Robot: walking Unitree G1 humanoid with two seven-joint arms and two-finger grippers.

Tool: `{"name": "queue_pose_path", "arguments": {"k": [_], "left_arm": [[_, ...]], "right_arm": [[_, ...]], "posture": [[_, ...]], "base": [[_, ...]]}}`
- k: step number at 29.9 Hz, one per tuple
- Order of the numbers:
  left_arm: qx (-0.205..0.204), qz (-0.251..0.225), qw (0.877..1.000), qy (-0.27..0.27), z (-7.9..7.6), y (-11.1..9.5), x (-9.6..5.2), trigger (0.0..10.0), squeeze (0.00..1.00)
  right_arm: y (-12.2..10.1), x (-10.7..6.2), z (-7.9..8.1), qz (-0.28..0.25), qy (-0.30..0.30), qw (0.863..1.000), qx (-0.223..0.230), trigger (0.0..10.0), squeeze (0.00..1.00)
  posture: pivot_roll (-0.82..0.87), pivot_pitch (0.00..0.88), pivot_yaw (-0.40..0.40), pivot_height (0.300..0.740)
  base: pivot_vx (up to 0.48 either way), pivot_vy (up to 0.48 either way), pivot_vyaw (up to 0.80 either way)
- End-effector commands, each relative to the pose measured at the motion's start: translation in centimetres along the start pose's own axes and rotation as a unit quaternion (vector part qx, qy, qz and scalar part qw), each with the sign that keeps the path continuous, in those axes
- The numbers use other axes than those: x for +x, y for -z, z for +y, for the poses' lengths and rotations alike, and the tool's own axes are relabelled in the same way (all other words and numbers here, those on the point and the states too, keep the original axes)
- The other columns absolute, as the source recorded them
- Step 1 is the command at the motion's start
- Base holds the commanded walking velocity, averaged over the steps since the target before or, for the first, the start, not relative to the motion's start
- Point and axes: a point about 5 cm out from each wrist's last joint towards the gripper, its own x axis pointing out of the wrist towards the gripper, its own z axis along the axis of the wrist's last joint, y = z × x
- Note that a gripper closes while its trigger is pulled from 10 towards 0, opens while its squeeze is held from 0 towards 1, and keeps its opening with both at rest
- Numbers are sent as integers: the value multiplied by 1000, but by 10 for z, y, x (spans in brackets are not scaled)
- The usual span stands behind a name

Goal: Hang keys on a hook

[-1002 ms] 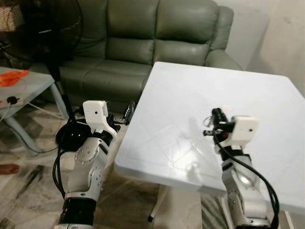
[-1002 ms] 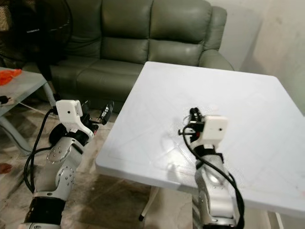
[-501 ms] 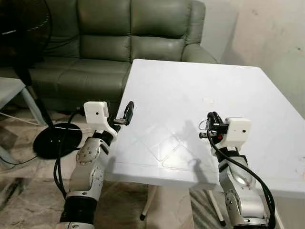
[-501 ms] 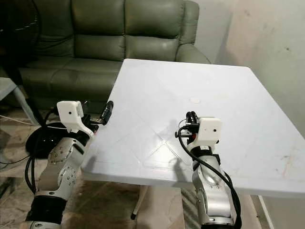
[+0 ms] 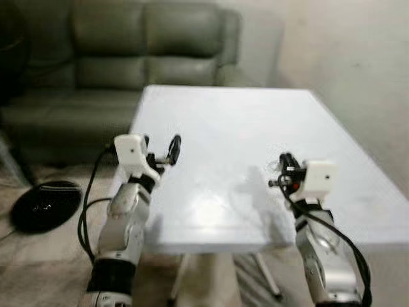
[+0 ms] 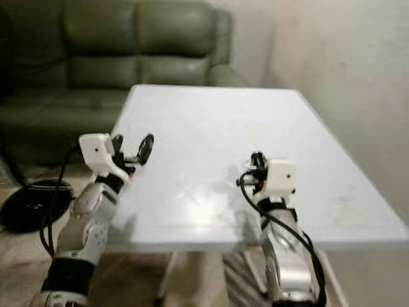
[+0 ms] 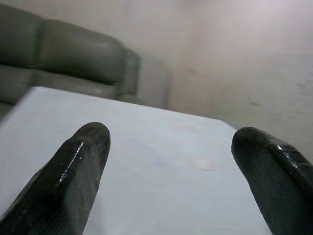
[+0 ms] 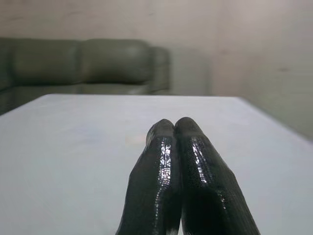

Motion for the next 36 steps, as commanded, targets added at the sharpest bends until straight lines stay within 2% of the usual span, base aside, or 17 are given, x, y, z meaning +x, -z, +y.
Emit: {"name": "queue_pose_path", "arguments": {"k": [1,22,25,31,36], "left_arm": [[2,-6,1000,0,0,-3,1,10000,0],[2,-3,1000,-9,1,0,-1,10000,0],[25,0,1000,0,-1,0,-1,10000,0],[-6,-1,1000,-8,-1,1,-2,10000,0],[2,6,1000,-22,1,2,-2,10000,0]], "right_arm": [[-2,0,2,-3,-7,1000,-3,10000,0],[-3,2,3,-1,-12,1000,-5,10000,0],[-3,2,3,-1,-12,1000,-7,10000,0],[-4,2,3,-2,-11,1000,-8,10000,0],[-3,0,3,1,-10,1000,-8,10000,0]], "posture": [[-13,0,-30,740],[-15,0,-44,740],[-15,0,-45,740],[-18,0,-40,740],[-17,0,-41,740]], "base": [[0,0,-719],[0,0,-712],[0,-160,-704],[0,-160,-700],[0,0,-696]]}}
